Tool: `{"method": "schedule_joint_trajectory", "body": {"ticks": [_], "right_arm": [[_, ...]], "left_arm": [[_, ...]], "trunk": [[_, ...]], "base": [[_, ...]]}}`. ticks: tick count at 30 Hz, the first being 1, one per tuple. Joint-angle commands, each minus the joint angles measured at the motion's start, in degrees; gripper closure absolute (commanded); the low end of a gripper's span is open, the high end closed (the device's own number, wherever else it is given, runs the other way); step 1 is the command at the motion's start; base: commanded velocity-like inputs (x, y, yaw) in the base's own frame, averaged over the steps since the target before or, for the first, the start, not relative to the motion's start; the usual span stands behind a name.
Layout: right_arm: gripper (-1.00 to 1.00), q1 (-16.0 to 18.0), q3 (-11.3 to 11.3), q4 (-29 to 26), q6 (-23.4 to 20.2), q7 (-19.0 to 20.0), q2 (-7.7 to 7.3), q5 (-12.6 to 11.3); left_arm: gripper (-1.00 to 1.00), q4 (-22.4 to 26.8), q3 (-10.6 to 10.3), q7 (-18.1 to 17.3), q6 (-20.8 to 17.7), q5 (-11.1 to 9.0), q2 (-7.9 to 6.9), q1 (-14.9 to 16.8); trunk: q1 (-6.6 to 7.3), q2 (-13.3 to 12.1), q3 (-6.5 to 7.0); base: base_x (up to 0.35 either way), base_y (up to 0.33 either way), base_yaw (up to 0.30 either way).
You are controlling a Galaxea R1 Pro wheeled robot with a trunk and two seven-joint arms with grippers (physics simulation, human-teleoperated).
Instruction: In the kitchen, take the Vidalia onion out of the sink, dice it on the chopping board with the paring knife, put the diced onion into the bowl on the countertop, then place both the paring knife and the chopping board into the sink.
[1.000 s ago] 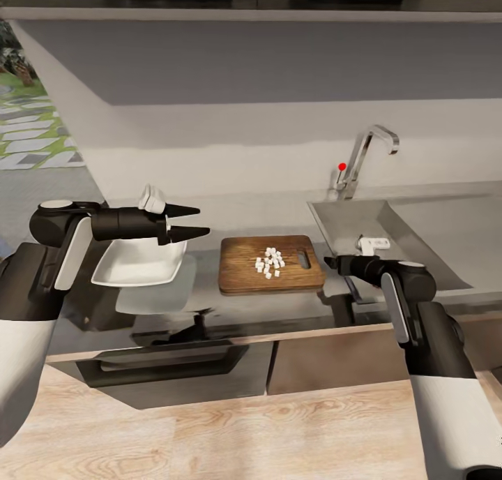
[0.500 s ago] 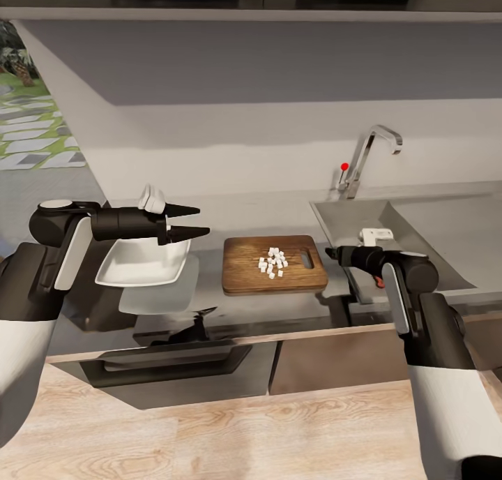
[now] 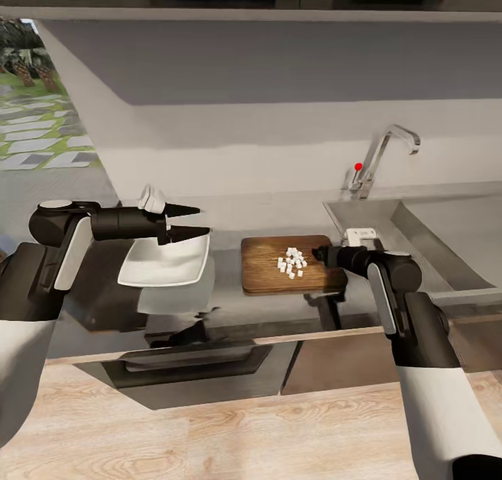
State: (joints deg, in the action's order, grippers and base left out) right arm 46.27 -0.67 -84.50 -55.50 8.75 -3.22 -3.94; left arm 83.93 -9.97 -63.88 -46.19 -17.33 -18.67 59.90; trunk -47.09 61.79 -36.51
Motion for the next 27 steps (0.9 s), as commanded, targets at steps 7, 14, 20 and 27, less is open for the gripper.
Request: {"method": "schedule_joint_trajectory", "body": {"ticks": [7, 14, 20, 27], "right_arm": [[-1.0, 0.05, -0.44, -0.05, -0.3, -0.23, 0.05, -0.24], [-1.0, 0.05, -0.06, -0.05, -0.19, -8.27, 0.03, -0.07], [-1.0, 0.05, -0.12, -0.05, -0.07, -10.66, 0.02, -0.17], [-1.0, 0.05, -0.16, -0.05, -0.02, -10.94, 0.03, -0.27]], "left_arm": [[-1.0, -0.03, -0.08, 0.07, -0.39, -0.34, -0.05, 0.05], [-1.0, -0.04, -0.11, 0.07, -0.39, -0.34, -0.05, 0.05], [-1.0, -0.06, -0.13, 0.07, -0.39, -0.34, -0.05, 0.05], [-1.0, -0.07, -0.12, 0.07, -0.39, -0.34, -0.05, 0.05]], "trunk": [[0.0, 0.04, -0.05], [0.0, 0.04, -0.05], [0.0, 0.04, -0.05], [0.0, 0.04, -0.05]], "base": [[0.0, 0.058, 0.0], [0.0, 0.001, 0.0], [0.0, 0.0, 0.0], [0.0, 0.0, 0.0]]}}
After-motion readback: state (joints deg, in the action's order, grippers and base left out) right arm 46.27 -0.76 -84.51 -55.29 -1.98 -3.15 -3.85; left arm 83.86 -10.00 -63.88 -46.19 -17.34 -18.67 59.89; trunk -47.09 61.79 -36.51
